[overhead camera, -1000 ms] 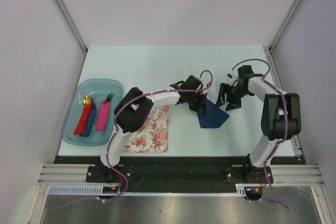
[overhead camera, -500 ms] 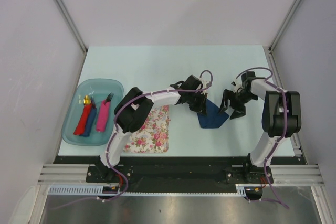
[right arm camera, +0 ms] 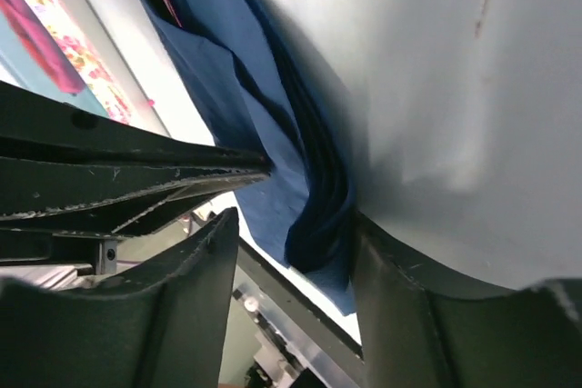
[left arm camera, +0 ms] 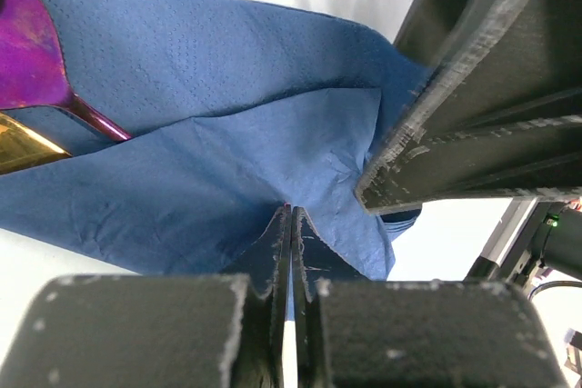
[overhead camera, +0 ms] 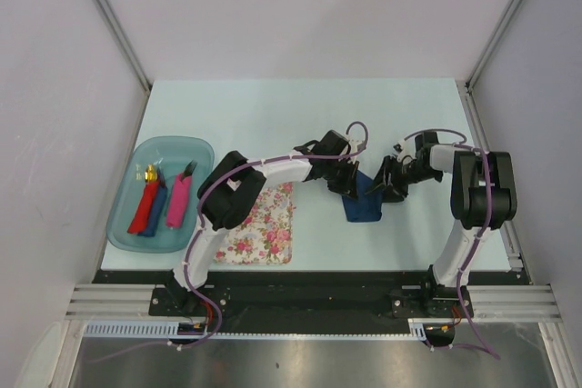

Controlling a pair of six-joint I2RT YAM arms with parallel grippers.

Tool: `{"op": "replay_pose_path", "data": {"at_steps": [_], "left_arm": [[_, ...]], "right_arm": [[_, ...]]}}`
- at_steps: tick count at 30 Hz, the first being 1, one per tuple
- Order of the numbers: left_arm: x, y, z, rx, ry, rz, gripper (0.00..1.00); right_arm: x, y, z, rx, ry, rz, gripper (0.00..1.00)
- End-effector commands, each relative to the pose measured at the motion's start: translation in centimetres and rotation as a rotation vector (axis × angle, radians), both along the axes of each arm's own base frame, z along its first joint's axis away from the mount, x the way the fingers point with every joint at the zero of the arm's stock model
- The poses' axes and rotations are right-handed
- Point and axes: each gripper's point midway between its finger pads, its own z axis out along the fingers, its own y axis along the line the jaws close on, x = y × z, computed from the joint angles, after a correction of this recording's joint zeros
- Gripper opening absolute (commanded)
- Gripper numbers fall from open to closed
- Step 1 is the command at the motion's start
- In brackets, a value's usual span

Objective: Place the utensils on the paper napkin and roll it up

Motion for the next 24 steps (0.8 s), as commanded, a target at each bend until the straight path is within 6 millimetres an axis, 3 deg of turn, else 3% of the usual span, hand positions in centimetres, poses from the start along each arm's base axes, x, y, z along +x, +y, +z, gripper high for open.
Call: {"op": "replay_pose_path", "data": {"at_steps": [1,5,9,16,22,24], "left_arm": [[-0.7,2.0,-2.9,0.089,0.044,0.01,0.01],[-0.7,1.9,-2.8,0.087,0.045,0.012,0.01],[-0.6,1.8,-2.6,0.081,0.045,0.015,0.01],[-0.7,1.8,-2.3,0.074,0.048,0.019,0.01],[-0.6,1.9,-2.0,0.07,0.044,0.024,0.01],[-0.7,1.9,-2.2,0.073,0.047,0.024,0.01]], "right_arm": [[1.5,0.2,0.1,-0.008,-0.087,-0.013,0.48],[1.7,0.2,-0.1,-0.051,-0.1,-0.001,0.3],[1.6,2.4,0.6,-0.106,-0.178,0.102,0.2],[1.4,3.7,1.4,-0.203,-0.264,0.201,0.04],[2.2,2.8,3.4,-0.202,-0.297,0.144,0.06],[2.4,2.3,4.1,-0.206,-0.3,0.124,0.19]]}}
